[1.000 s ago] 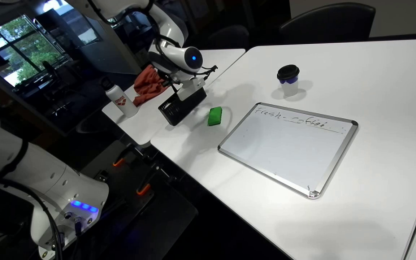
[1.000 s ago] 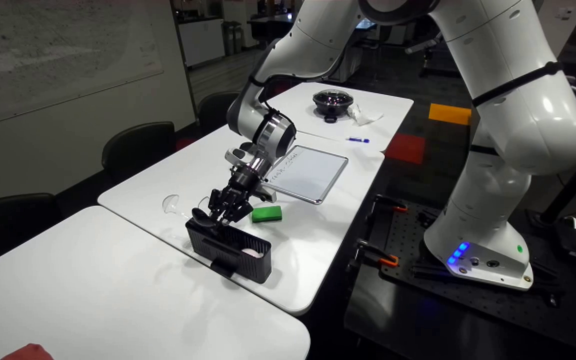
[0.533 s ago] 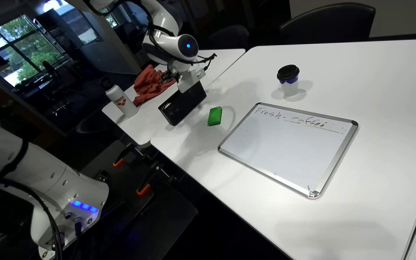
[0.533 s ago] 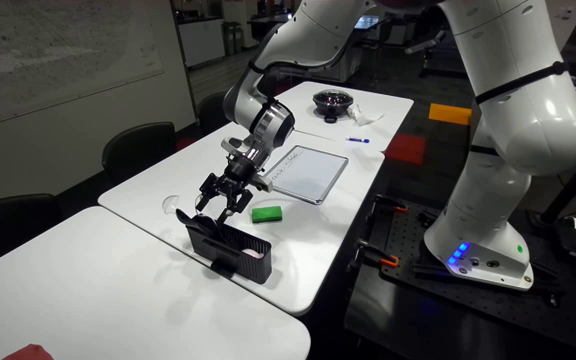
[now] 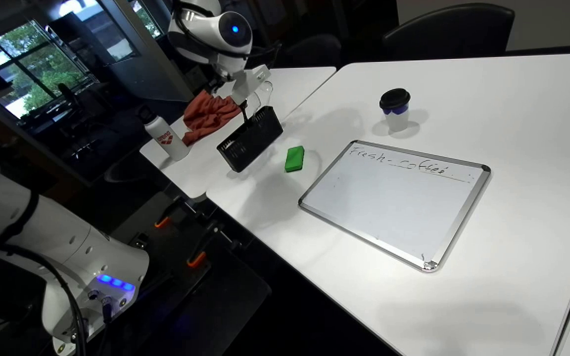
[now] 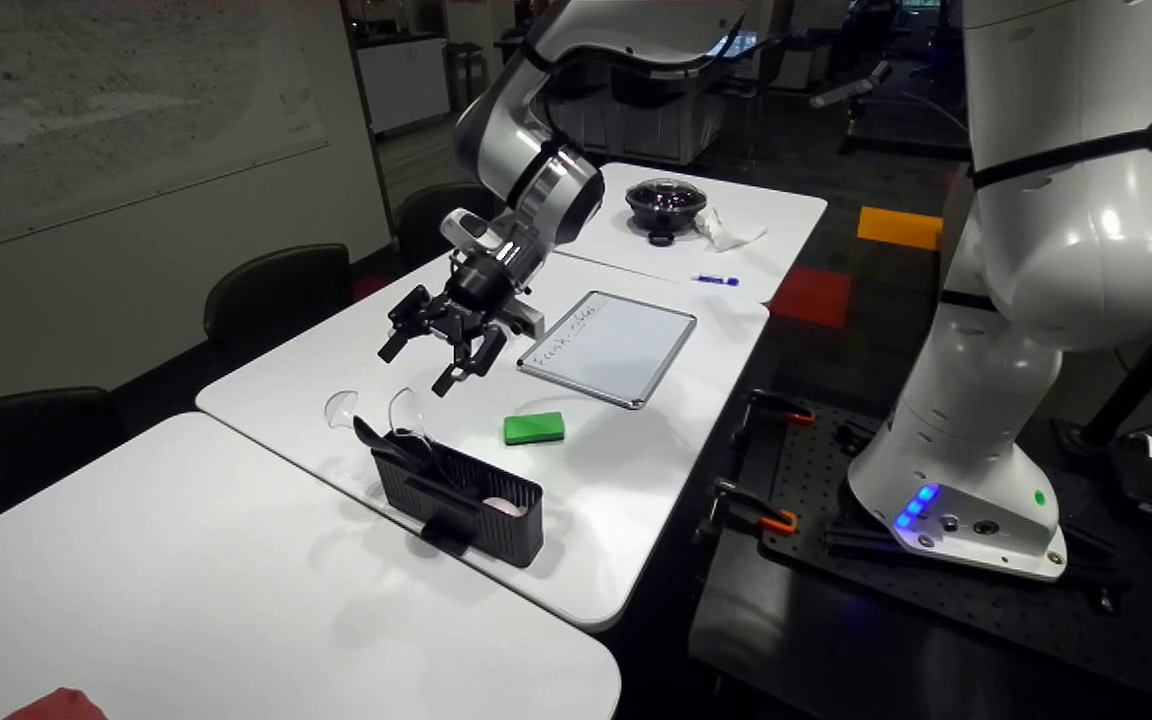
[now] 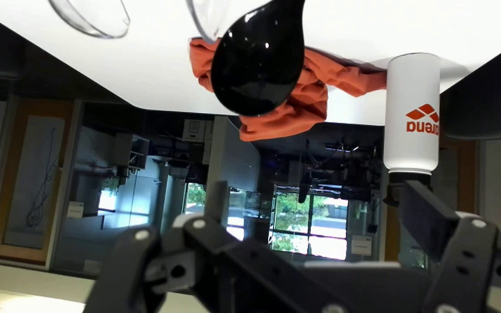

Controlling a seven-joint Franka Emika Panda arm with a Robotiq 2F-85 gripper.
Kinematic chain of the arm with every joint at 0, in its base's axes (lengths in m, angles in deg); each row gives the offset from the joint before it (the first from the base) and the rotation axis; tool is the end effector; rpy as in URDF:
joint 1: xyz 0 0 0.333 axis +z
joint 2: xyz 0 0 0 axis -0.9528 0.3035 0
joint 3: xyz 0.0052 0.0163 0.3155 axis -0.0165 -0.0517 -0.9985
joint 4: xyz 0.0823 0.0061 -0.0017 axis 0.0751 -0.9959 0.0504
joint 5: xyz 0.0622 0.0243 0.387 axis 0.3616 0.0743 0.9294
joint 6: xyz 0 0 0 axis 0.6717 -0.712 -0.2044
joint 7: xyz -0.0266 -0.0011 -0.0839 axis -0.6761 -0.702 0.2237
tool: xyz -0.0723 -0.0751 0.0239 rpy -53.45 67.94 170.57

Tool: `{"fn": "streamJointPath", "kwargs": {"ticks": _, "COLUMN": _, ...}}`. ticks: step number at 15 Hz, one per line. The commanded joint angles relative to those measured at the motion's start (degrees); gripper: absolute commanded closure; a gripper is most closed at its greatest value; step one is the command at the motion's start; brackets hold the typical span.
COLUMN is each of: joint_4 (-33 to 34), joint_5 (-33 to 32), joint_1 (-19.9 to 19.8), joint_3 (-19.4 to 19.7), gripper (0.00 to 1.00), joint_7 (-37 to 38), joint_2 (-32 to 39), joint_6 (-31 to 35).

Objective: Pick the black spoon on the counter and place it in the utensil holder

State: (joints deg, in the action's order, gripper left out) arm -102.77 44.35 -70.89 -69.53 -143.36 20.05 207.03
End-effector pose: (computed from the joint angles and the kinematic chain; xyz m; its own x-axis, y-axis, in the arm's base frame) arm 0.5495 0.0719 0.2071 -0.0326 0.4832 0.8749 0.9788 -0.1619 0.1259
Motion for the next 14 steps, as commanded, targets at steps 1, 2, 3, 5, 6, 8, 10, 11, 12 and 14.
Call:
{"fn": "streamJointPath", "kwargs": {"ticks": 1, "joint_4": -6.2, "joint_5": -0.4, "joint_1": 0.9, "joint_3": 0.7, "gripper": 0.0, "joint_7": 0.1, "joint_2": -7.8, "joint_6": 2.3}}
{"fn": "streamJointPath", "kwargs": {"ticks": 2, "joint_4": -7.4, "joint_5": -1.0, "joint_1": 0.8, "joint_3": 0.9, "gripper": 0.0, "joint_7": 0.6, "joint_2": -9.3, "joint_6": 2.5}}
{"fn": "streamJointPath", "kwargs": {"ticks": 3, "joint_4": -8.4, "joint_5": -2.1, "joint_1": 0.8, "joint_3": 1.2, "gripper": 0.0, "joint_7": 1.7, "joint_2": -11.0, "joint_6": 3.4}}
{"fn": "streamJointPath", "kwargs": {"ticks": 5, "joint_4": -10.2, "joint_5": -5.7, "joint_1": 0.6, "joint_3": 1.7, "gripper": 0.0, "joint_7": 5.2, "joint_2": -14.3, "joint_6": 4.9}}
{"fn": "streamJointPath", "kwargs": {"ticks": 6, "joint_4": -10.8, "joint_5": -8.0, "joint_1": 0.5, "joint_3": 2.0, "gripper": 0.0, "joint_7": 7.3, "joint_2": -15.8, "joint_6": 5.3}}
{"fn": "streamJointPath", "kwargs": {"ticks": 8, "joint_4": -11.3, "joint_5": -13.6, "joint_1": -0.1, "joint_3": 2.6, "gripper": 0.0, "joint_7": 12.5, "joint_2": -18.8, "joint_6": 5.5}}
{"fn": "streamJointPath", "kwargs": {"ticks": 10, "joint_4": -11.0, "joint_5": -19.7, "joint_1": -0.8, "joint_3": 3.2, "gripper": 0.0, "joint_7": 18.2, "joint_2": -21.1, "joint_6": 4.4}}
{"fn": "streamJointPath", "kwargs": {"ticks": 11, "joint_4": -10.7, "joint_5": -23.1, "joint_1": -1.2, "joint_3": 3.4, "gripper": 0.0, "joint_7": 21.2, "joint_2": -22.1, "joint_6": 3.2}}
{"fn": "streamJointPath", "kwargs": {"ticks": 12, "joint_4": -10.5, "joint_5": -25.9, "joint_1": -1.4, "joint_3": 3.4, "gripper": 0.0, "joint_7": 23.9, "joint_2": -23.1, "joint_6": 3.0}}
{"fn": "streamJointPath", "kwargs": {"ticks": 14, "joint_4": -9.9, "joint_5": -30.8, "joint_1": -2.0, "joint_3": 3.4, "gripper": 0.0, "joint_7": 28.1, "joint_2": -24.5, "joint_6": 2.0}}
